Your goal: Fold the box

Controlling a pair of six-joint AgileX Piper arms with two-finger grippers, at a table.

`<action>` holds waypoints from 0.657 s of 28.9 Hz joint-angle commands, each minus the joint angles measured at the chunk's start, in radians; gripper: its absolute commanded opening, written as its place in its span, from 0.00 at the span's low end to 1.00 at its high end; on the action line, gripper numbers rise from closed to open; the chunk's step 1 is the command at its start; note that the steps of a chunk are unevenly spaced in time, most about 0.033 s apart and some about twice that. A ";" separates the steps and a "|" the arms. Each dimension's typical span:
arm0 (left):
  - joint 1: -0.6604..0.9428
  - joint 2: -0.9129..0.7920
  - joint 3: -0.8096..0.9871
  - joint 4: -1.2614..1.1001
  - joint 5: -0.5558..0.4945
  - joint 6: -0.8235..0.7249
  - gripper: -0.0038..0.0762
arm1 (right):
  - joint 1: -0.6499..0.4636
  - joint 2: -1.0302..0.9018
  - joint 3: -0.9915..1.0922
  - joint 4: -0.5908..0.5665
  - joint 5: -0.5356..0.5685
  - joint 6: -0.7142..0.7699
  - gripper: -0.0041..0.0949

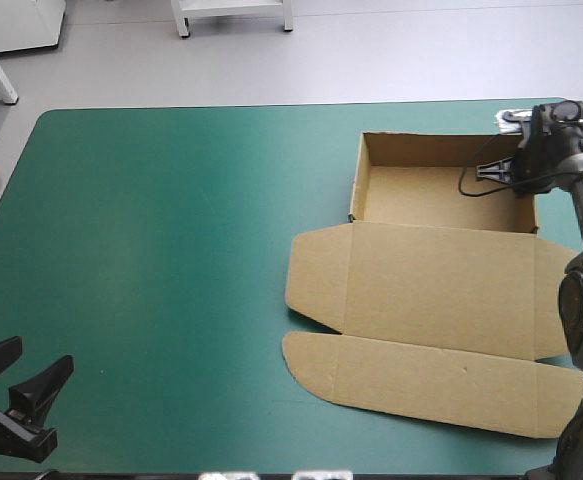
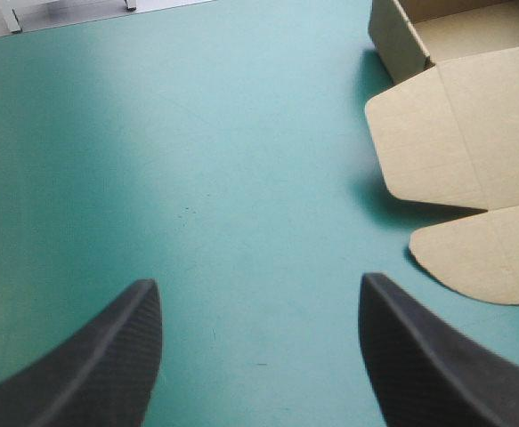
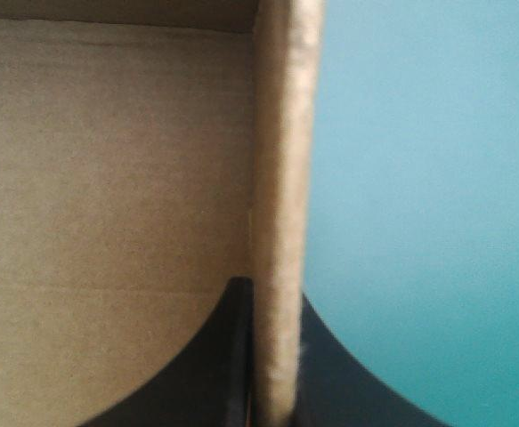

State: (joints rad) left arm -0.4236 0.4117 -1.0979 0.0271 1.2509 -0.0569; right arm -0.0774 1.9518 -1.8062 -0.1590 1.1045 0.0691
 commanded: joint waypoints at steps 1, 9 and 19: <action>-0.007 0.020 -0.016 -0.005 0.041 -0.001 0.62 | -0.110 -0.064 -0.018 -0.056 -0.056 -0.059 0.02; -0.007 0.020 -0.016 -0.001 0.041 -0.001 0.62 | -0.304 -0.064 0.079 -0.056 -0.171 -0.136 0.02; -0.007 0.020 -0.016 0.001 0.041 -0.001 0.62 | -0.428 -0.064 0.193 -0.057 -0.257 -0.181 0.02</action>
State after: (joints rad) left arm -0.4236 0.4117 -1.0979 0.0290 1.2509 -0.0569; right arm -0.4703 1.9308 -1.6152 -0.1388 0.9092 -0.0467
